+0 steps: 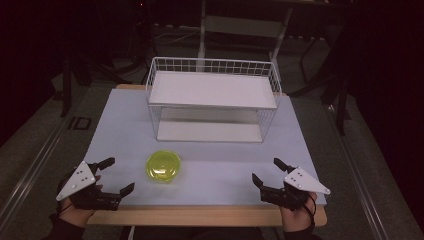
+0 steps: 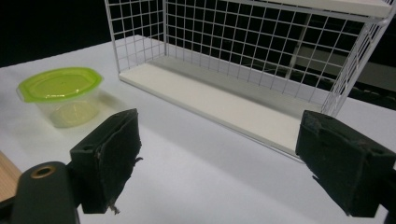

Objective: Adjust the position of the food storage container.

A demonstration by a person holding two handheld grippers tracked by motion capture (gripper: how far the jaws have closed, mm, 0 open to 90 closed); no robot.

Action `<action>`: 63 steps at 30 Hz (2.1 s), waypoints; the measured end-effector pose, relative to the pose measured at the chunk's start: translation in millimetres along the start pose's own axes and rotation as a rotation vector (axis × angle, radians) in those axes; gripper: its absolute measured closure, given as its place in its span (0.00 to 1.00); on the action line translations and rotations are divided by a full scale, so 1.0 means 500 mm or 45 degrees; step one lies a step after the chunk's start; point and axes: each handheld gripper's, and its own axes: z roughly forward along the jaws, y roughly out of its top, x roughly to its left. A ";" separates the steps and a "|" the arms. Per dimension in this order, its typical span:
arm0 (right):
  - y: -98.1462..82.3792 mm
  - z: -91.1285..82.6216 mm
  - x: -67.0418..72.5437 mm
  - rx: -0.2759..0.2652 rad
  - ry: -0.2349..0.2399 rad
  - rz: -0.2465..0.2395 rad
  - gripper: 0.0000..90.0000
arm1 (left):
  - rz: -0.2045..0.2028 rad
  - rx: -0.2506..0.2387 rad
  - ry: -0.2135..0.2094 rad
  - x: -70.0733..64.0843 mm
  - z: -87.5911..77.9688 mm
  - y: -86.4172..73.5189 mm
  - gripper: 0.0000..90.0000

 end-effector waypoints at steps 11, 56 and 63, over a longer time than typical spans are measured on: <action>0.003 -0.002 0.008 -0.008 0.003 -0.035 0.15 | 0.065 -0.090 -0.112 -0.031 -0.011 0.026 0.01; 0.010 -0.005 0.031 -0.030 0.059 -0.070 0.15 | -0.160 0.588 -0.064 0.090 0.176 -0.046 1.00; 0.010 -0.004 0.032 -0.027 0.066 -0.066 0.15 | -0.163 0.604 -0.116 0.078 0.203 -0.047 1.00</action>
